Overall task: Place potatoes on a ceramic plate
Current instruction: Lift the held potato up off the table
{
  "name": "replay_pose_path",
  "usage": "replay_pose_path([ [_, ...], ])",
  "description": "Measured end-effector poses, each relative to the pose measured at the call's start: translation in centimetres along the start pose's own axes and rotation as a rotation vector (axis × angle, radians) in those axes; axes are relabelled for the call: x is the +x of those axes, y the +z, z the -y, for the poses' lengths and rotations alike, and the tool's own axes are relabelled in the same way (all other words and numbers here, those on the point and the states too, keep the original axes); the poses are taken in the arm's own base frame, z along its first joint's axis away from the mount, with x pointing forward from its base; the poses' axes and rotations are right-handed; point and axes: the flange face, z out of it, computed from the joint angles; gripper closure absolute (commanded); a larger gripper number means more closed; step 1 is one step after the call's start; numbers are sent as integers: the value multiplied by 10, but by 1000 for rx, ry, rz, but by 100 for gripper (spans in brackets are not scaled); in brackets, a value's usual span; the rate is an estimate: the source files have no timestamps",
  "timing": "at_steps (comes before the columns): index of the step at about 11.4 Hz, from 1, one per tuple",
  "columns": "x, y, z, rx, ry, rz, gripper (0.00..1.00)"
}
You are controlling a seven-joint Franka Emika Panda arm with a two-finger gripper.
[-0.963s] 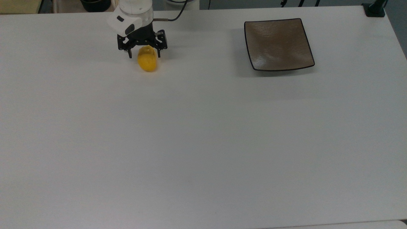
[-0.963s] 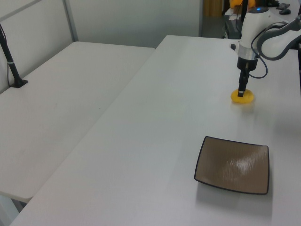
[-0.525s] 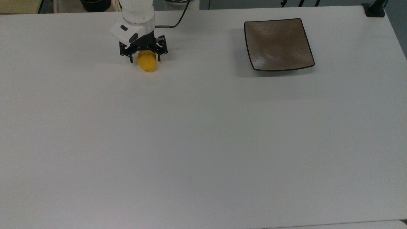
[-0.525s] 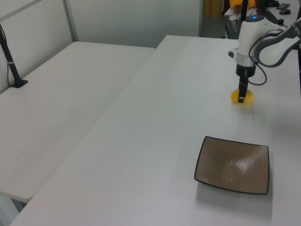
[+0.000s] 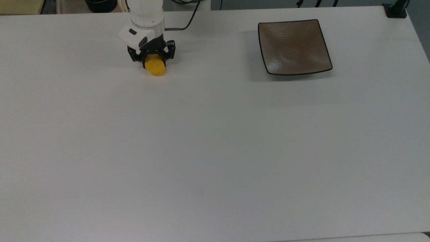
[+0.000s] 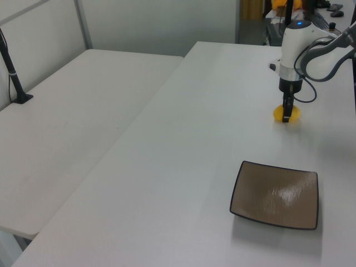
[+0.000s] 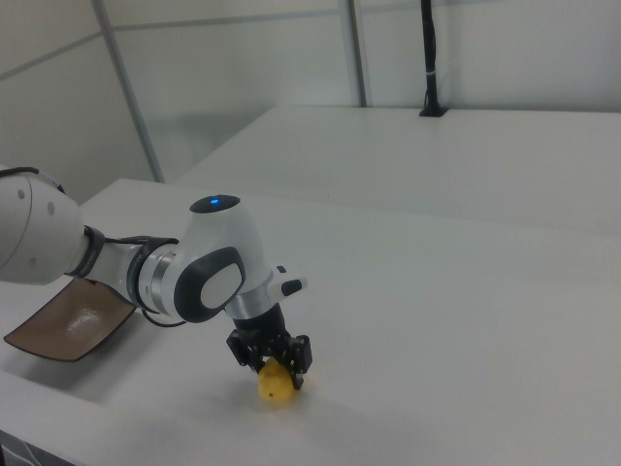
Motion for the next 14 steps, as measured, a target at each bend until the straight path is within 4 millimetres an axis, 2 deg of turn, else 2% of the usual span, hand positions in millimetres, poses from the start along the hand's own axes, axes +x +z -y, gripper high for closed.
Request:
replay_pose_path([
  [3, 1, -4, -1, 0, 1, 1, 66],
  [5, 2, -25, -1, 4, 0, 16, 66],
  [8, 17, -89, 1, 5, -16, 40, 66],
  [11, 30, -169, -11, 3, 2, 56, 66],
  [13, 38, -228, -3, 18, -8, 63, 66],
  [14, 41, -259, 8, 50, -16, 53, 66],
])
